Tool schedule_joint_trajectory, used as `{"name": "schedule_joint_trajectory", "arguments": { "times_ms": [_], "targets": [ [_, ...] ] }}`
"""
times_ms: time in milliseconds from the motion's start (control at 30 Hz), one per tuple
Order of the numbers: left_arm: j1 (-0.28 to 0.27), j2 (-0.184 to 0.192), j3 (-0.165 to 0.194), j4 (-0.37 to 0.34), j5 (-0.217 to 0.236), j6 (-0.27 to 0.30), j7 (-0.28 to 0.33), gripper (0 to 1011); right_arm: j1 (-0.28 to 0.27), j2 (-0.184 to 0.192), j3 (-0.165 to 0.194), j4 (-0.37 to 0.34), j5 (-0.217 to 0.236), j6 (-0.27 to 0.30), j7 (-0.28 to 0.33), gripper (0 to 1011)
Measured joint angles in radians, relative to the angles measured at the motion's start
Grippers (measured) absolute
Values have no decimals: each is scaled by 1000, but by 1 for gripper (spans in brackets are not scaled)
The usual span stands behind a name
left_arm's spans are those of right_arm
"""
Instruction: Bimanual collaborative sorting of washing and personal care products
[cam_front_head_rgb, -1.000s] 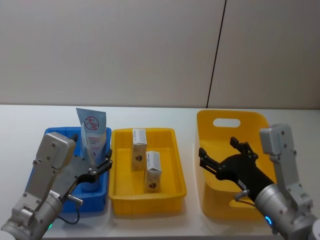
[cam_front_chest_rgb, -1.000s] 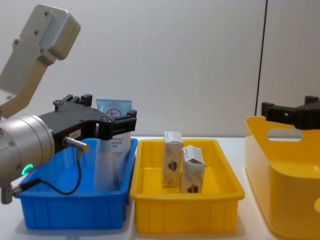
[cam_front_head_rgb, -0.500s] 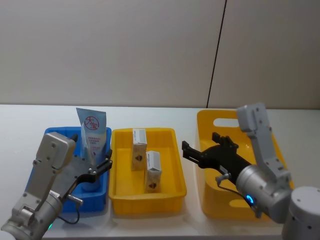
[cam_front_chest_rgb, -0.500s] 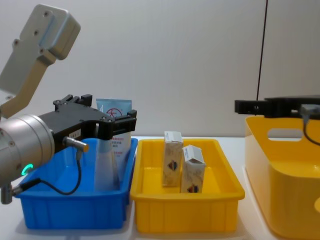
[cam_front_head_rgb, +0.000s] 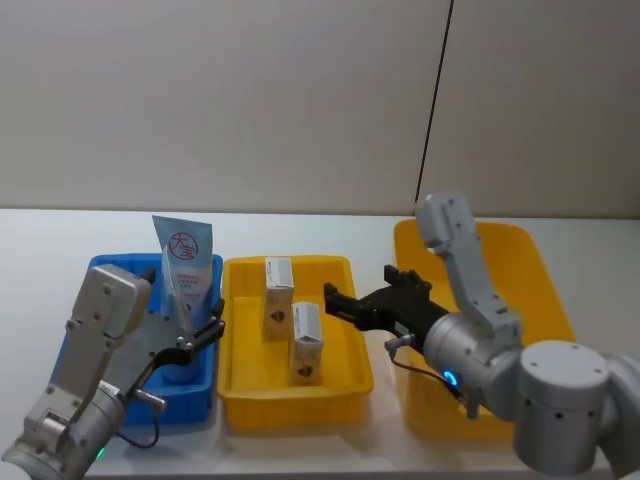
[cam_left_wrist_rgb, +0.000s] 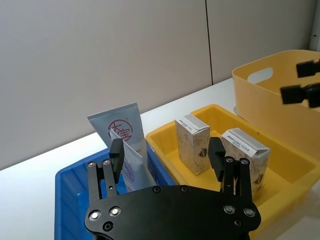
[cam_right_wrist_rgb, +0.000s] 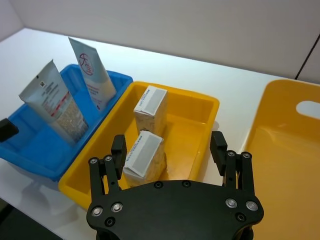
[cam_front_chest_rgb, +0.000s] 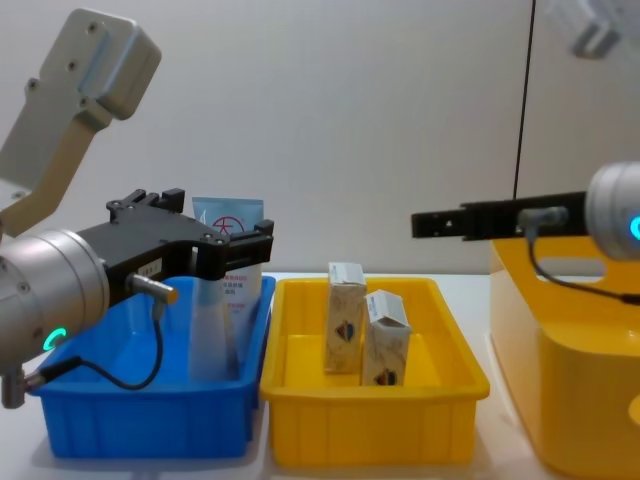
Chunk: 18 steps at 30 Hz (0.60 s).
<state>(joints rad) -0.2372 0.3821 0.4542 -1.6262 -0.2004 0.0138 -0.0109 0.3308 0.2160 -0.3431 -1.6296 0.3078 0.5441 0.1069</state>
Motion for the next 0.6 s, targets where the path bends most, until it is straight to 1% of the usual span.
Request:
{"name": "schedule_joint_trajectory", "arguments": {
  "times_ms": [33, 133, 167, 333, 433, 600],
  "targets": [
    [0, 0, 0, 0, 0, 0, 0, 1001, 10, -6, -11, 15, -8, 6, -2, 1004],
    [0, 0, 0, 0, 0, 0, 0, 1001, 24, -13, -25, 33, -21, 12, -6, 1004],
    [0, 0, 0, 0, 0, 0, 0, 1001, 34, -18, -37, 48, -31, 16, -9, 1003],
    [0, 0, 0, 0, 0, 0, 0, 1001, 61, -29, -67, 89, -62, 24, -18, 1003],
    [0, 0, 0, 0, 0, 0, 0, 1001, 85, -41, -95, 131, -89, 25, -26, 1003],
    [0, 0, 0, 0, 0, 0, 0, 1001, 104, -54, -118, 171, -113, 24, -34, 1003]
  ]
}}
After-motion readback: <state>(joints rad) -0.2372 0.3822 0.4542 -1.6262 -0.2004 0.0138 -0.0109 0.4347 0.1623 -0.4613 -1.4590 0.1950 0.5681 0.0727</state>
